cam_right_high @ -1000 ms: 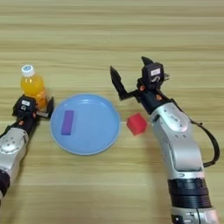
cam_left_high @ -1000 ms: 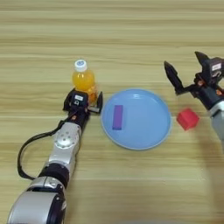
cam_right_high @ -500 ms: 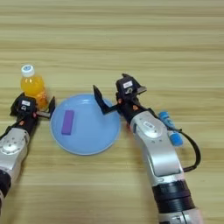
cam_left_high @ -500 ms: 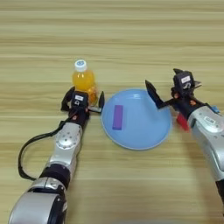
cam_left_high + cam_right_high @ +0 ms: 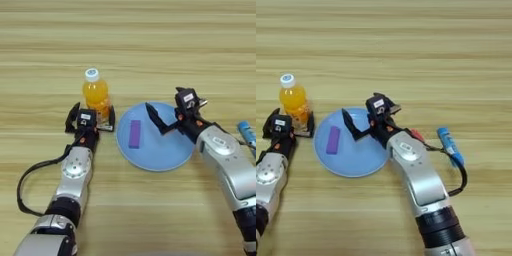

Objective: Move the objects on the table

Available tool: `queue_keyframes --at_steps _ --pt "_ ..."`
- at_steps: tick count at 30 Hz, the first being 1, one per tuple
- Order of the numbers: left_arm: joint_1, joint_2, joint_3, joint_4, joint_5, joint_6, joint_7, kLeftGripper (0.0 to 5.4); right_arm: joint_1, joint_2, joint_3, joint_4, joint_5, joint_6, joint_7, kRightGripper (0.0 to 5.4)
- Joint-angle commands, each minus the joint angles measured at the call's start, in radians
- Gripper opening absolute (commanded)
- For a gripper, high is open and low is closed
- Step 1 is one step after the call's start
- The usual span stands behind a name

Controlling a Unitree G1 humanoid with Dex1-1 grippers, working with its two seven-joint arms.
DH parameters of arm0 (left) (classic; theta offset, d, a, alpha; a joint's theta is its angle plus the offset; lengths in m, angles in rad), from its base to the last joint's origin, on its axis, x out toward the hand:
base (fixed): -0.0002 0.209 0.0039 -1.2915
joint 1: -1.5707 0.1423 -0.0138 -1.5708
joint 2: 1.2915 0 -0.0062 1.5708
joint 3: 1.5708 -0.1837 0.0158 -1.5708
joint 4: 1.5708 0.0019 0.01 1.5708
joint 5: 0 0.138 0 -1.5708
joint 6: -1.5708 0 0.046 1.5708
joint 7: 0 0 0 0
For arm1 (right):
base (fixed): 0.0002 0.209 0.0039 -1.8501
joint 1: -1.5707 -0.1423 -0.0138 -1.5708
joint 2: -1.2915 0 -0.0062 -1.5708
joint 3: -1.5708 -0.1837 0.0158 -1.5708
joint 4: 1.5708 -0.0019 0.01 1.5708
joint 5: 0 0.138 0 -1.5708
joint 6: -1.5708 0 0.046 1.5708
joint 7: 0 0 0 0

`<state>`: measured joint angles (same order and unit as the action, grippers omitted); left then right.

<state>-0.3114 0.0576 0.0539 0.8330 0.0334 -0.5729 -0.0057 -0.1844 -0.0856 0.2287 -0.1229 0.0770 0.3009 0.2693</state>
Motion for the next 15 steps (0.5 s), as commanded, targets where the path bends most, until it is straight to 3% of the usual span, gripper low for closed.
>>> queue_keyframes --at_steps 1,15 --pt "0.015 -0.011 -0.001 -0.019 -0.001 -0.012 0.008 5.39 0.02 0.018 0.021 0.008 0.004 0.015 0.011 5.4" --pt "0.018 -0.022 -0.011 -0.026 0.009 -0.005 0.021 5.39 0.017 0.067 0.078 0.111 -0.015 0.033 0.017 5.4"
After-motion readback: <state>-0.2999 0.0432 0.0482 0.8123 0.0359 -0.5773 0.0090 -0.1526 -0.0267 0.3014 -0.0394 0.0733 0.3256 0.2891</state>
